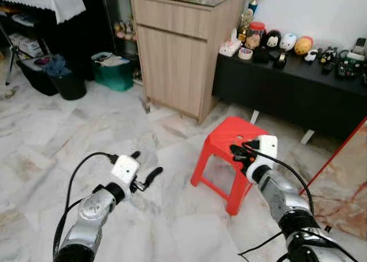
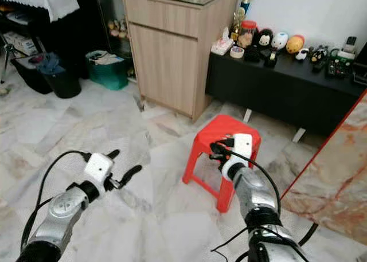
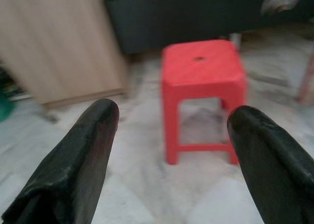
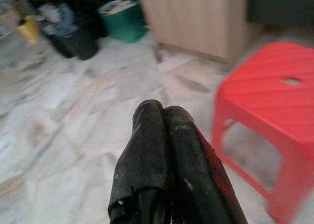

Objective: Hang keys on a hook

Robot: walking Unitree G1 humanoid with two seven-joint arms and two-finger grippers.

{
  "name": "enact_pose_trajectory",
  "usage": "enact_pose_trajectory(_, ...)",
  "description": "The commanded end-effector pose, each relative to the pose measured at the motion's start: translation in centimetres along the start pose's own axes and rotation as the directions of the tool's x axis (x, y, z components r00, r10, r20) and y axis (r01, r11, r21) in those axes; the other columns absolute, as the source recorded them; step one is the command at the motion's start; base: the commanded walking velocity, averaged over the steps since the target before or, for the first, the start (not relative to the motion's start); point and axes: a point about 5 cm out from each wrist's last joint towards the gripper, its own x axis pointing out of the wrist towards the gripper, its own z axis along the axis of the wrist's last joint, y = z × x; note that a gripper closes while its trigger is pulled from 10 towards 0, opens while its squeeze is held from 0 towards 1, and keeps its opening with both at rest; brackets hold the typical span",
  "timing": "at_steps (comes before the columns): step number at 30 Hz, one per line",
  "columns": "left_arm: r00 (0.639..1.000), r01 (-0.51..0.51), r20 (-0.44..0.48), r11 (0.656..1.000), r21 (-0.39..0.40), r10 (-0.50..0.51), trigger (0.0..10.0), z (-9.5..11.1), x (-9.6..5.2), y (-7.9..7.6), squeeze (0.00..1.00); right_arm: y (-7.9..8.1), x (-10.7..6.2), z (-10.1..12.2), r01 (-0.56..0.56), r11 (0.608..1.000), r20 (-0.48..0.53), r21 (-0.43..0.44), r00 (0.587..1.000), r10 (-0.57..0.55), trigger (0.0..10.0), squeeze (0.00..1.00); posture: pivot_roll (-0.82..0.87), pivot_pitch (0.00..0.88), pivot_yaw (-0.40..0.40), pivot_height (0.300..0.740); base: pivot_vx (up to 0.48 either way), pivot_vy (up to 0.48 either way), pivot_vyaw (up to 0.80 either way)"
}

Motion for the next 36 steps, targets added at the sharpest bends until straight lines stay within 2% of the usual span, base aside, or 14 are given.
enact_pose_trajectory(1,0.998,0.064,-0.001,0.998,-0.005,-0.064,10.0,0.4,0.2,-0.9,0.00,1.0,0.3,0.6,-0.031,0.999,-0.022,-0.022,0.999,0.031,10.0,0.00,0.10,0.000,-0.059,0.740,0.000,0.000,0.00)
enact_pose_trajectory(2,0.997,0.077,0.000,0.997,-0.004,-0.077,10.0,0.5,0.3,-1.2,0.00,1.4,0.5,0.4,-0.041,0.999,-0.034,-0.025,0.999,0.040,10.0,0.00,0.09,0.000,-0.062,0.740,0.000,0.000,0.00)
enact_pose_trajectory(3,0.994,0.110,-0.013,0.994,0.003,-0.110,10.0,0.7,0.5,-1.6,0.00,2.5,0.8,0.2,-0.063,0.998,-0.044,-0.022,0.997,0.062,10.0,0.00,0.09,0.000,-0.062,0.740,0.000,0.000,0.00)
enact_pose_trajectory(4,0.994,0.110,-0.013,0.994,0.003,-0.110,10.0,0.7,0.5,-1.6,0.00,2.5,0.8,0.2,-0.063,0.998,-0.044,-0.022,0.997,0.062,10.0,0.00,0.09,0.000,-0.062,0.740,0.000,0.000,0.00)
enact_pose_trajectory(8,0.991,0.131,0.013,0.991,-0.011,-0.131,10.0,1.9,0.9,-2.1,0.00,4.3,1.2,-0.5,-0.076,0.997,-0.077,0.016,0.994,0.077,10.0,0.00,0.10,0.000,-0.065,0.740,0.000,0.000,0.00)
enact_pose_trajectory(15,0.985,0.173,-0.001,0.984,-0.036,-0.173,10.0,2.1,0.7,-2.8,0.00,6.6,1.3,-1.3,-0.113,0.993,-0.123,0.024,0.986,0.115,10.0,0.00,0.10,0.000,-0.064,0.740,0.000,0.000,0.00)
enact_pose_trajectory(20,0.981,0.195,-0.005,0.980,-0.048,-0.196,10.0,2.5,0.6,-3.3,0.00,7.4,1.3,-1.7,-0.102,0.995,-0.158,0.018,0.982,0.104,10.0,0.00,0.10,0.000,-0.062,0.740,0.000,0.000,0.00)
enact_pose_trajectory(30,0.976,0.217,-0.023,0.975,-0.054,-0.219,10.0,3.0,1.0,-3.9,0.00,9.4,1.3,-1.0,-0.134,0.990,-0.137,0.049,0.981,0.140,10.0,0.00,0.10,0.000,-0.060,0.740,0.000,0.000,0.00)
enact_pose_trajectory(36,0.985,0.172,-0.012,0.983,-0.067,-0.173,10.0,3.2,1.4,-3.7,0.00,10.4,1.3,-1.1,-0.163,0.985,-0.142,0.055,0.975,0.170,10.0,0.00,0.10,0.000,-0.060,0.740,0.000,0.000,0.00)
